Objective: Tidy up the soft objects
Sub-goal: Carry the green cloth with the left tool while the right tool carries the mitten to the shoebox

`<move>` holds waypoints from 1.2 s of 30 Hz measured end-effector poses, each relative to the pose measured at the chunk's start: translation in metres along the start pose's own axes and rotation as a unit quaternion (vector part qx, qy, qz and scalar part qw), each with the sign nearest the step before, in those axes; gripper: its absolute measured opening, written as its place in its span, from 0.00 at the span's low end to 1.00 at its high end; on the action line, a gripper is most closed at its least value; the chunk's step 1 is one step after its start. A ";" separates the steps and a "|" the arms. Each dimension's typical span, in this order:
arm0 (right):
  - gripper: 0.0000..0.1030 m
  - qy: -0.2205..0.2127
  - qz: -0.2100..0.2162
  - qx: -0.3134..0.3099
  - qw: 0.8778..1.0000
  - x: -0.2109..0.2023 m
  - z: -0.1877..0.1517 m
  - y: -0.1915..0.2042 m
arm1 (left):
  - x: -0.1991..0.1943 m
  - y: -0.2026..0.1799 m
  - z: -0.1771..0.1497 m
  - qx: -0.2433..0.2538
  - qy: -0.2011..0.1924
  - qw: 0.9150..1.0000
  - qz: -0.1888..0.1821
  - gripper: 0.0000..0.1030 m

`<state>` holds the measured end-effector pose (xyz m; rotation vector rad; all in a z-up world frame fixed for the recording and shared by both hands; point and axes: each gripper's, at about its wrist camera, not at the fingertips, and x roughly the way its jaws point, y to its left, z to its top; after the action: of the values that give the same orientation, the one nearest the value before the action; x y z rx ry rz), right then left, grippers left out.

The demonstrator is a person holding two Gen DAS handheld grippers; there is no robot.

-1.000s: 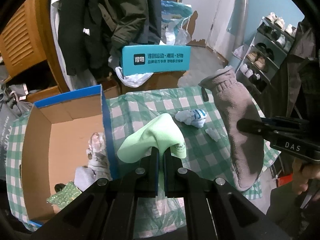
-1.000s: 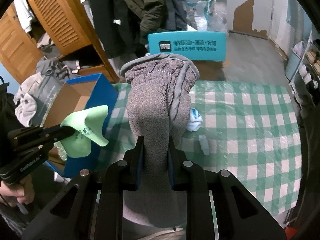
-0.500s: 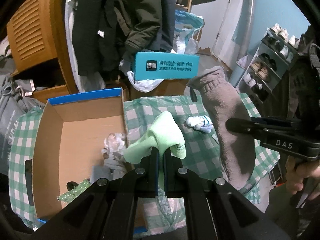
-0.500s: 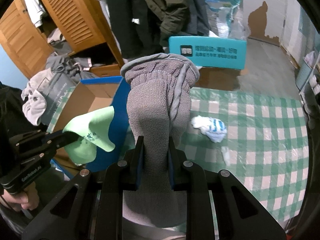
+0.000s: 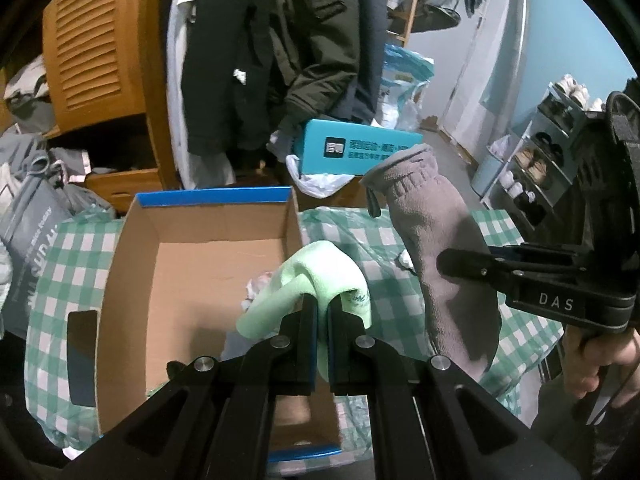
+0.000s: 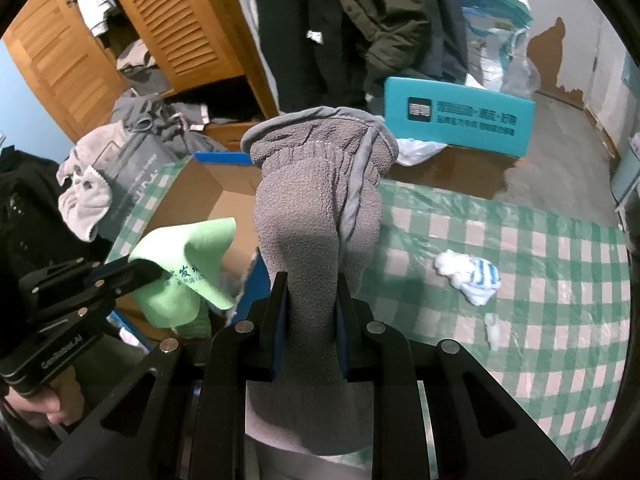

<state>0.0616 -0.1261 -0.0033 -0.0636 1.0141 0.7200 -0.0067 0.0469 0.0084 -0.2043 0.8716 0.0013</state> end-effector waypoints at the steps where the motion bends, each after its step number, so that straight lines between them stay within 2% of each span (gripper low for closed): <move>1: 0.18 0.001 0.000 -0.003 1.000 0.001 0.001 0.004 | 0.000 0.003 0.000 -0.003 -0.001 1.000 0.001 0.04; 16: 0.18 0.015 0.020 -0.035 0.999 0.029 0.022 0.059 | -0.015 0.043 -0.001 -0.031 -0.020 0.999 0.031 0.04; 29: 0.18 0.036 0.038 -0.047 0.998 0.060 0.037 0.096 | -0.011 0.085 -0.007 -0.058 -0.014 0.996 0.068 0.04; 36: 0.18 0.051 0.039 -0.051 0.997 0.079 0.036 0.111 | -0.005 0.099 -0.011 -0.069 -0.004 0.995 0.075 0.04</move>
<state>0.0505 0.0141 -0.0163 -0.1514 1.0805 0.8465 -0.0265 0.1420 -0.0119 -0.2680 0.8783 0.2033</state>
